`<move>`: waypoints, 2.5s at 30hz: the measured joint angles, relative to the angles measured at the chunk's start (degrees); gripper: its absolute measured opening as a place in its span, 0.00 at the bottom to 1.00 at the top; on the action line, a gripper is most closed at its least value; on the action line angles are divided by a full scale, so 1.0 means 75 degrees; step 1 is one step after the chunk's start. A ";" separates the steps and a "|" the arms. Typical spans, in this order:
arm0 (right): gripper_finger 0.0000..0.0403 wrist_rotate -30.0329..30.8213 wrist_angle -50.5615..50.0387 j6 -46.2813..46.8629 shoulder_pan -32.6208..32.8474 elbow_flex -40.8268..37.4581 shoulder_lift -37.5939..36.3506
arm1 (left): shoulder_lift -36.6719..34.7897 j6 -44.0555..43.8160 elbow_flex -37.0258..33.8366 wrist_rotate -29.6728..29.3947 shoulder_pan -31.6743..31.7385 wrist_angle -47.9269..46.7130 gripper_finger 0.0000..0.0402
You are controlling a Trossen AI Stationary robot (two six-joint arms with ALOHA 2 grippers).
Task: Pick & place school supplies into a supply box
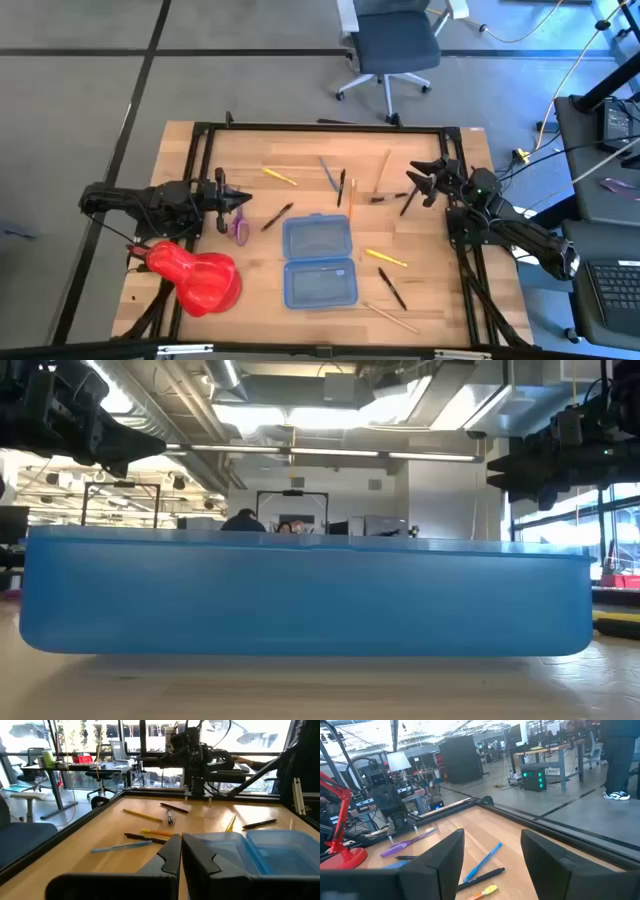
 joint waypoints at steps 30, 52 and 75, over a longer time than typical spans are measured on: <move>0.50 -0.0001 0.0000 -0.0003 0.0001 0.0000 0.0000 | 0.0001 0.0000 -0.0001 0.0000 0.0001 -0.0001 0.02; 0.50 -0.0003 0.0000 -0.0001 0.0002 0.0000 0.0000 | 0.0000 0.0000 -0.0002 -0.0003 0.0002 -0.0003 0.02; 0.50 0.0000 0.0001 -0.0001 0.0000 0.0001 0.0001 | 0.0002 0.0000 0.0000 0.0000 0.0002 -0.0002 0.03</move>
